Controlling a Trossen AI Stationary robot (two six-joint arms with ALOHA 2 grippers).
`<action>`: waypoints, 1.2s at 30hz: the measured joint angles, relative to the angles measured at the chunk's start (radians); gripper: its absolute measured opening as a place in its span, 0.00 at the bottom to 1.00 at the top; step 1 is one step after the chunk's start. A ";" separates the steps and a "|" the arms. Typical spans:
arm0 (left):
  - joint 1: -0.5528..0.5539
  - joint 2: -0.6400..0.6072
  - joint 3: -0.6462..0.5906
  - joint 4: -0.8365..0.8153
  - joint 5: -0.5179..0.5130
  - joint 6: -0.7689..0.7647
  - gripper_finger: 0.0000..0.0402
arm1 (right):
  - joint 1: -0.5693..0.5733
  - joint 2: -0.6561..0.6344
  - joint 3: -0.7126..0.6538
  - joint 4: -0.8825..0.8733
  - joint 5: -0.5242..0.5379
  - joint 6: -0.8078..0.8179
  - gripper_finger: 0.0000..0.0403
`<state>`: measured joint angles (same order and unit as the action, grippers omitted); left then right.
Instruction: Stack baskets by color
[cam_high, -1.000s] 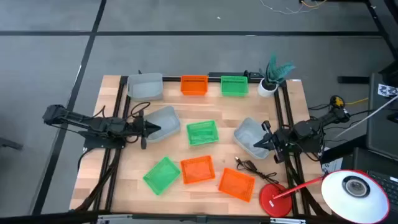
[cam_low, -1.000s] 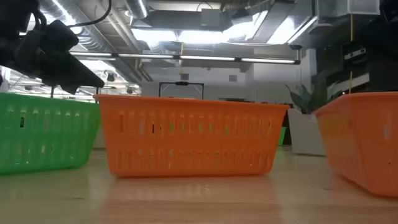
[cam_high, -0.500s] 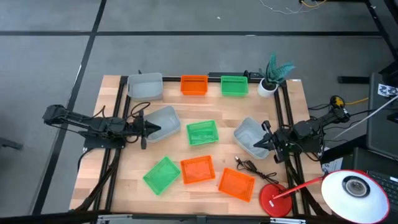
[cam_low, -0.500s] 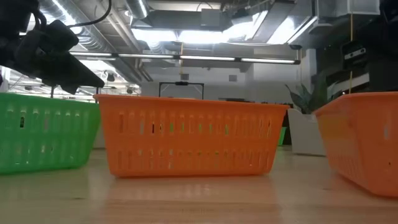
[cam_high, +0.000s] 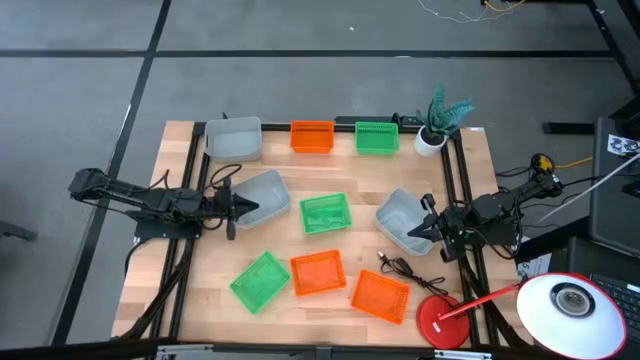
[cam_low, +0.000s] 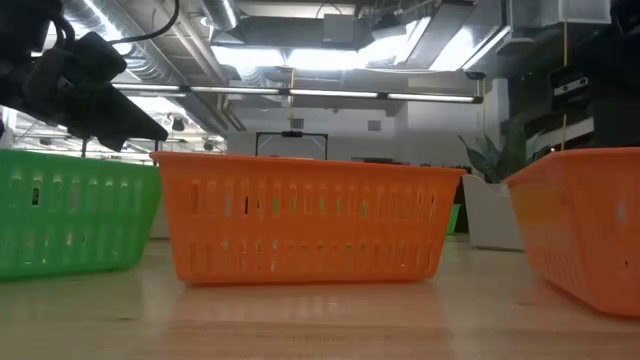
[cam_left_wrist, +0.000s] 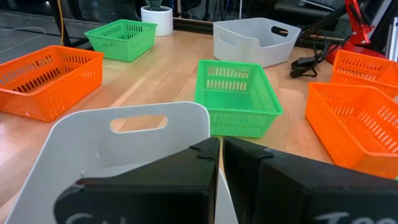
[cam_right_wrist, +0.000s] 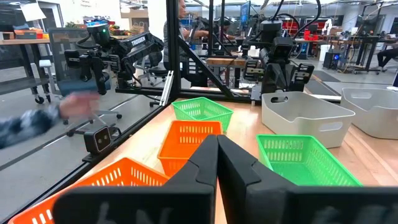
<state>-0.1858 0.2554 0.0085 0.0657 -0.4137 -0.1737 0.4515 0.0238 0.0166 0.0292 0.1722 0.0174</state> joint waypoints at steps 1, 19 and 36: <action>0.000 0.000 0.000 0.000 0.000 0.000 0.03 | 0.000 0.000 0.000 0.000 0.000 0.000 0.02; 0.000 0.000 -0.001 0.277 -0.008 0.256 0.03 | 0.000 0.000 0.000 0.000 0.000 0.000 0.02; 0.000 0.000 -0.001 0.425 -0.015 0.257 0.03 | 0.000 0.000 0.000 0.031 0.055 0.000 0.02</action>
<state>-0.1856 0.2554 0.0074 0.4908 -0.4287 0.0830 0.4519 0.0235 0.0170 0.0605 0.2272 0.0175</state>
